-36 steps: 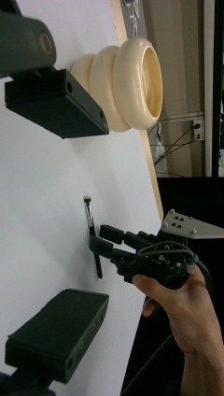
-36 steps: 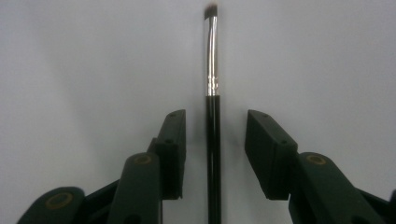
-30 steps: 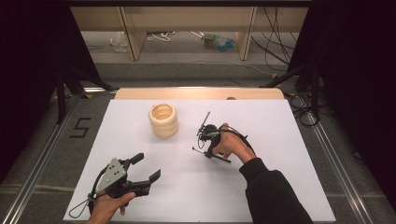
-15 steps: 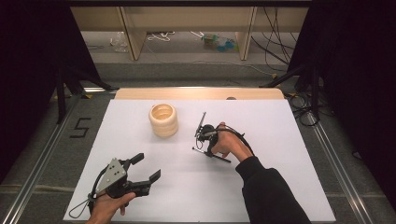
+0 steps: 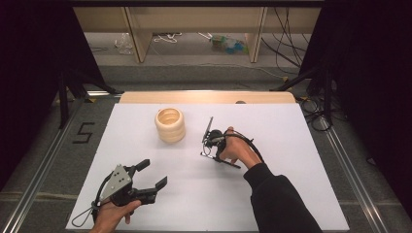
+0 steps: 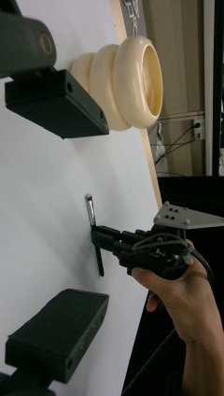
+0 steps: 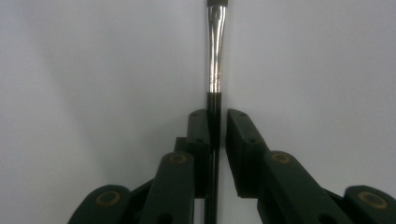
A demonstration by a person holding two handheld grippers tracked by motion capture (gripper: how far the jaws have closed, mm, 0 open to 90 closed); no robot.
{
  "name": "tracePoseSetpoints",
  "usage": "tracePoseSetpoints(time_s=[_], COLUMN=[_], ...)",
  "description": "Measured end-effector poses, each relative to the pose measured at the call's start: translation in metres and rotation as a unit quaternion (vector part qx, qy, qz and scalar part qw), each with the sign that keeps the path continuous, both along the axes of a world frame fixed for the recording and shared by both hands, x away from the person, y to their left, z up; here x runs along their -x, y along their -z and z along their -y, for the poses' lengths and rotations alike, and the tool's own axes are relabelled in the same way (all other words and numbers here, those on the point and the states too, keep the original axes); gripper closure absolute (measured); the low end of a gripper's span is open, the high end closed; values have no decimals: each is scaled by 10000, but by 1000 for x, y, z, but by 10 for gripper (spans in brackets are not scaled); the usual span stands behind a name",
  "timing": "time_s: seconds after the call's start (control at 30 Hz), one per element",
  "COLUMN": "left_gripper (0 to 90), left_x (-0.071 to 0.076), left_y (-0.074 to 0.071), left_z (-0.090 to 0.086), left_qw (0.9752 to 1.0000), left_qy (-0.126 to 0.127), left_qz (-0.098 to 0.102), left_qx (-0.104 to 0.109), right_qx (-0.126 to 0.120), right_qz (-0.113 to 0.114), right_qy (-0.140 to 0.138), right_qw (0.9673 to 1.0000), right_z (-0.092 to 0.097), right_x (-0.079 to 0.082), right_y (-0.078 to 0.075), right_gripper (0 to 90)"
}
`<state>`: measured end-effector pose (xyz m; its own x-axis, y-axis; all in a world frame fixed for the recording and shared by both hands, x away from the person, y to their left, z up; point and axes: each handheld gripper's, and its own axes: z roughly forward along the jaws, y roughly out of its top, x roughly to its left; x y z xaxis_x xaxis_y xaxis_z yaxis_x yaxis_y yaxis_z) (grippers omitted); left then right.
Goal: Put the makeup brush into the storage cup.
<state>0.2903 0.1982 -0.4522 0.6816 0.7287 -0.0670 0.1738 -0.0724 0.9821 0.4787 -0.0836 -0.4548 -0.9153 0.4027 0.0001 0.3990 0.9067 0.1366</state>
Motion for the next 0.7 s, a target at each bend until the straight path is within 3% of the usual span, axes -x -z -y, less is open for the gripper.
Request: tracePoseSetpoints(time_s=[0.13,0.3,0.5,0.6,0.7], left_gripper=[156,157,157,157,157], left_x=[1,0,1,0,0], left_y=[0,1,1,1,1], left_z=[1,1,1,1,1], left_qw=[9999,10000,9999,9999,10000], left_qy=[-77,12,-42,-42,-32], left_qz=[-92,9,-71,-48,-31], left_qx=[84,48,58,111,17], right_qx=[19,96,106,12,-113], right_qz=[-10,9,63,101,202], right_qy=[4,-27,-10,21,-3], right_qw=[10000,10000,9999,9999,9997], right_z=[-1,-3,-4,-2,2], right_x=[0,0,2,1,1], right_y=[0,0,0,-4,-11], right_gripper=[835,838,839,839,839])
